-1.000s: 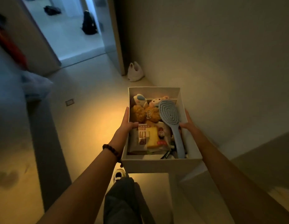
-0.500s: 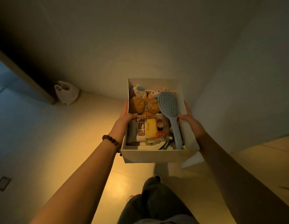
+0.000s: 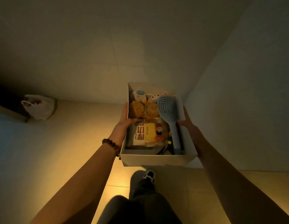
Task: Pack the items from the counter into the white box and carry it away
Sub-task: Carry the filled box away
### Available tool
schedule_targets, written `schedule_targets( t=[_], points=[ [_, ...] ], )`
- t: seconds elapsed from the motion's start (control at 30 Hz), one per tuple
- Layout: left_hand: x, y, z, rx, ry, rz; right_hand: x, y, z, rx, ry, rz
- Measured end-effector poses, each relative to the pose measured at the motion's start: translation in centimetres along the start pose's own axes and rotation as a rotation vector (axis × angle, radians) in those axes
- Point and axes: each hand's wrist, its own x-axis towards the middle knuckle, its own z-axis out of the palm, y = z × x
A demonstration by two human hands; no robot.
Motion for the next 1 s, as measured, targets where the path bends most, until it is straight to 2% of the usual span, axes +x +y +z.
schedule_targets(
  t=[0.23, 0.43, 0.6, 0.87, 1.0],
  points=[
    [7.8, -2.2, -3.2, 0.054, -0.009, -0.091, 7.4, 1.4, 1.0, 0.024, 0.109, 0.121],
    [15.4, -8.0, -5.2, 0.013, -0.101, -0.111, 15.7, 6.1, 1.4, 0.014, 0.162, 0.146],
    [24.1, -17.8, -7.4, -0.015, -0.175, -0.09, 25.5, 15.4, 2.3, 0.007, 0.171, 0.1],
    [37.0, -36.4, -10.5, 0.046, -0.206, -0.043, 39.9, 31.8, 3.3, 0.062, 0.215, 0.168],
    [42.3, -44.0, -11.0, 0.064, -0.191, 0.001, 46.2, 37.9, 2.6, -0.004, 0.17, 0.153]
  ],
)
